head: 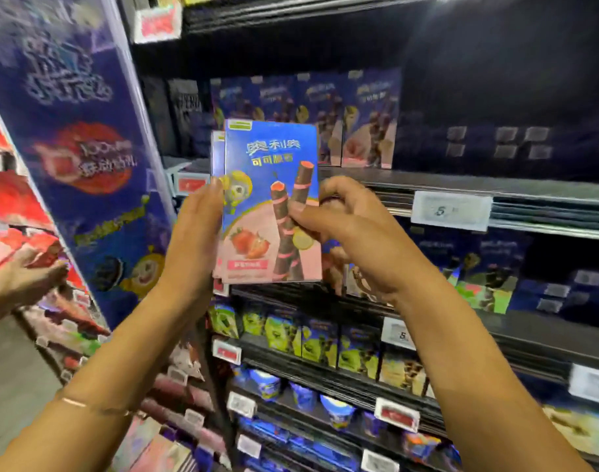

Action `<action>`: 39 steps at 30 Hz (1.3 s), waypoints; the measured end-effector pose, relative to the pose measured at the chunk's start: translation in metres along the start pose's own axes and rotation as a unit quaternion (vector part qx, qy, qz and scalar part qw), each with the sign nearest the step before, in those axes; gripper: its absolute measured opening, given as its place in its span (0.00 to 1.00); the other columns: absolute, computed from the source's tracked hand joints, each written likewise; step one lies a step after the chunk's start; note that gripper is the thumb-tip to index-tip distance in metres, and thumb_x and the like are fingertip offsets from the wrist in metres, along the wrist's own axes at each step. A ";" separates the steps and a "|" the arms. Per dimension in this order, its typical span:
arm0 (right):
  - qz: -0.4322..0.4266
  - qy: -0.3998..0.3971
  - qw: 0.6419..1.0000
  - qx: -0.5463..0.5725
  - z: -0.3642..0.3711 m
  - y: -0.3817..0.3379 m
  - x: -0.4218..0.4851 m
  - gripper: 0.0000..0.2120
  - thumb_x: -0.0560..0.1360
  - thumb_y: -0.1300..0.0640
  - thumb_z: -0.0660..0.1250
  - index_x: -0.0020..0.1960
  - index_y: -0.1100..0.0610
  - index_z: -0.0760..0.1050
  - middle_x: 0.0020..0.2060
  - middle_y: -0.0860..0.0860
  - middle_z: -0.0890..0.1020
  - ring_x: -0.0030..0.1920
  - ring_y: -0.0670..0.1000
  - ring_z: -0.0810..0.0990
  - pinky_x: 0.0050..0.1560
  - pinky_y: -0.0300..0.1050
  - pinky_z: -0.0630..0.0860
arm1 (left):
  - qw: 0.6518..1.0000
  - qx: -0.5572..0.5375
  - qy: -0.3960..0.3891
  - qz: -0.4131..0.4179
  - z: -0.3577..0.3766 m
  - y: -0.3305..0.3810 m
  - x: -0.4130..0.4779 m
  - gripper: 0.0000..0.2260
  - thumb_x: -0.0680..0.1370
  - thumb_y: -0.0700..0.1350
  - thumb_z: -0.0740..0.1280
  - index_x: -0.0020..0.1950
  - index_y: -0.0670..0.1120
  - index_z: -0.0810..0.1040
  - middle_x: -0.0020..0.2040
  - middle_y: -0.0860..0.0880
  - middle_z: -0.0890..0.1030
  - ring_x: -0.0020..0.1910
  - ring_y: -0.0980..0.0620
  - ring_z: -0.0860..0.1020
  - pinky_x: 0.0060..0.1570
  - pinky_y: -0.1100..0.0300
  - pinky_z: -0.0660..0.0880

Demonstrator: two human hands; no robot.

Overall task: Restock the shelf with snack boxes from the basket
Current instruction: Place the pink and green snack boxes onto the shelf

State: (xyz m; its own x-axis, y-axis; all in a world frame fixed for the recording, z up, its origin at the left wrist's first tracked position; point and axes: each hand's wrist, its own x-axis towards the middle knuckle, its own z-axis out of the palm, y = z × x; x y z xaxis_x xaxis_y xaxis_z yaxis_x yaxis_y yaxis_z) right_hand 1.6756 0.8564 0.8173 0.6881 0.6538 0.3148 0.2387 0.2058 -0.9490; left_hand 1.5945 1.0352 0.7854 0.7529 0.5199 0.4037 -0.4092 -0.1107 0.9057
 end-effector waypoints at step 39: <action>-0.092 0.278 0.842 -0.453 0.088 0.031 0.246 0.21 0.75 0.41 0.72 0.53 0.58 0.71 0.51 0.55 0.79 0.50 0.61 0.79 0.41 0.51 0.72 | 0.985 -0.117 -0.006 0.125 -0.119 0.015 0.106 0.48 0.71 0.73 0.72 0.78 0.41 0.69 0.72 0.40 0.79 0.71 0.31 0.77 0.70 0.25 0.70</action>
State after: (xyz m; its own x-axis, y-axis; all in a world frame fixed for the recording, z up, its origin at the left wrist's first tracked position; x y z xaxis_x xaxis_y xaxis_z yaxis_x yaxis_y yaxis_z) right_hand 1.7920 1.0878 0.8637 0.7360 0.1788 0.6530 0.6288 -0.5381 -0.5613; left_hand 1.6069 1.1894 0.8267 0.6193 0.4913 0.6124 -0.6885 -0.0352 0.7244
